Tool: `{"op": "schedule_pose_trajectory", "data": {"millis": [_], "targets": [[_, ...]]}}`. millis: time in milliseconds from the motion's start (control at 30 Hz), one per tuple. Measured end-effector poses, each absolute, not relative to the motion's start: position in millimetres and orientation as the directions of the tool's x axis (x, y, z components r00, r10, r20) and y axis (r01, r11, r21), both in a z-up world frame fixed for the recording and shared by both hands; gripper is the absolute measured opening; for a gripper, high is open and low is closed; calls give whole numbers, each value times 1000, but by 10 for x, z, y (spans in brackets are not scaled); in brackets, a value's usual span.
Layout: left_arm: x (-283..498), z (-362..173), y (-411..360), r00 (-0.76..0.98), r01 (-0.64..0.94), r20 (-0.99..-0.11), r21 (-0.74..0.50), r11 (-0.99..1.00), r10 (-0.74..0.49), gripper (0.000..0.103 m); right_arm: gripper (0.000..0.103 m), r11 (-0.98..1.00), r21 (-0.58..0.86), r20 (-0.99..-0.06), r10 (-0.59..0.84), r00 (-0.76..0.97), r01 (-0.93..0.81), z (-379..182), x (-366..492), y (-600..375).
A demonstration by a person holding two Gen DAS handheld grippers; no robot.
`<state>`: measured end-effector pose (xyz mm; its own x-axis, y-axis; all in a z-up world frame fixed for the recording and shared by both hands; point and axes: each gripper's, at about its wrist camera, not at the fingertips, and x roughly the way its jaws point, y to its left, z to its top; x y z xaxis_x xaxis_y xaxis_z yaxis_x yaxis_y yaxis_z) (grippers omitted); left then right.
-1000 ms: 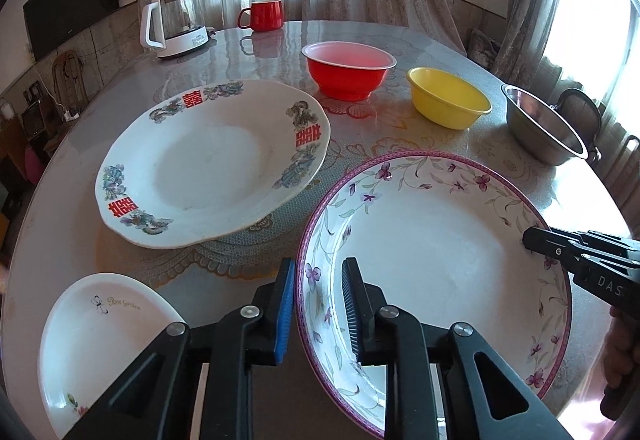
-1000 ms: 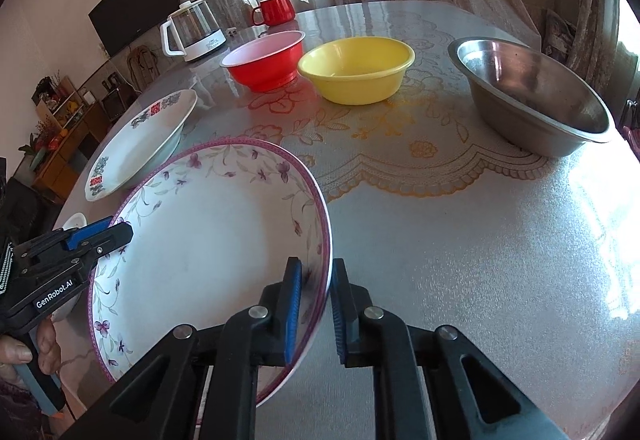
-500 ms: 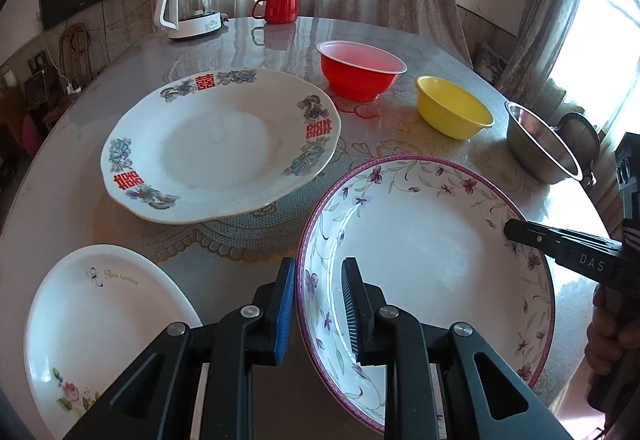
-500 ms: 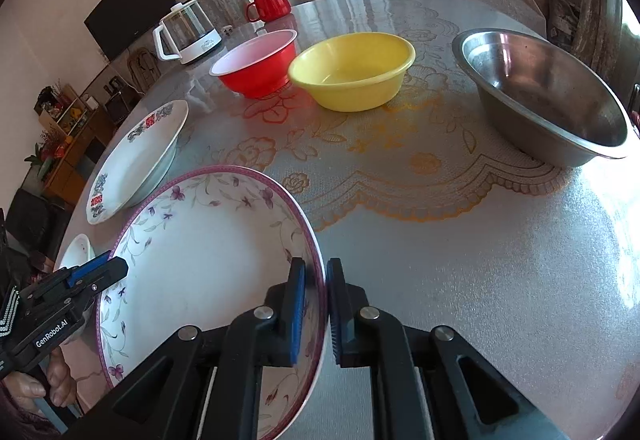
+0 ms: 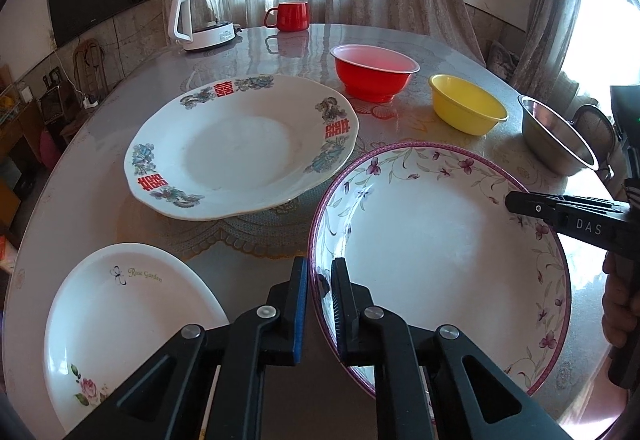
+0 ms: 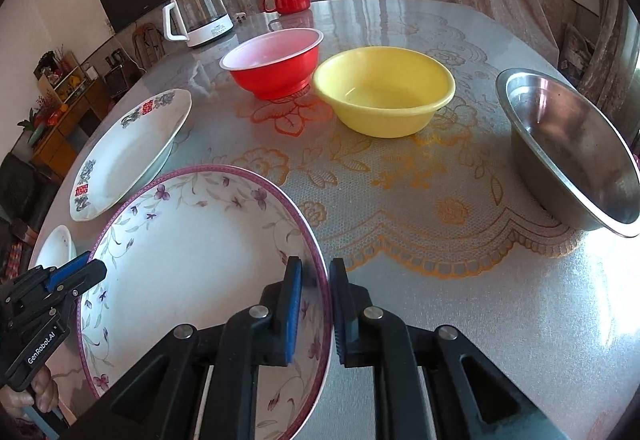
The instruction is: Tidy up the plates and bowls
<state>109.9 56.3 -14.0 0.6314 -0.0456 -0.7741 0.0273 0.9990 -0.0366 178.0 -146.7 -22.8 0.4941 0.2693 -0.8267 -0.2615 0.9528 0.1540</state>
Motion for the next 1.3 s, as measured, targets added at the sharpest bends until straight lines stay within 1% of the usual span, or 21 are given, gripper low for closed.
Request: {"op": "schedule_pose_trajectory", "data": {"millis": [67,167,233,333,467,633,833,867,1033,1200,1300], "targets": [[1066,-138,559,633,23,-773,-36,999,-42,11,13,956,144,-824,260,504,-257,-230,1771,-1452],[1012,-140,532,640,25,-768,-23,999,-34,11,14,960,90,-822,222,525,-265,-222,1725,-1387],[984,-141,529,644,23,-764,-37,999,-43,11,14,960,64,-821,205,532,-271,-217,1682,-1376],[928,-131,516,644,31,-762,-66,997,-71,11,14,962,73,-819,209,534,-264,-218,1650,-1431],[845,-155,468,664,42,-745,-44,998,-61,11,15,963,82,-812,214,542,-257,-220,1607,-1495],[816,-167,474,671,38,-739,-54,998,-65,11,16,963,26,-817,176,549,-269,-214,1597,-1418],[781,-165,473,673,16,-737,-62,998,-57,12,19,969,23,-817,160,554,-246,-221,1597,-1406],[769,-161,477,674,10,-737,-66,998,-56,12,19,970,12,-817,149,557,-241,-222,1592,-1389],[705,-141,509,680,-11,-732,-66,998,-41,22,23,974,-20,-814,115,570,-224,-226,1569,-1338],[663,-103,520,686,-17,-727,-65,998,-36,24,23,976,-31,-815,100,570,-215,-228,1549,-1339],[634,-89,542,691,-24,-722,-71,997,-35,25,25,976,-38,-816,94,570,-214,-227,1522,-1340]]}}
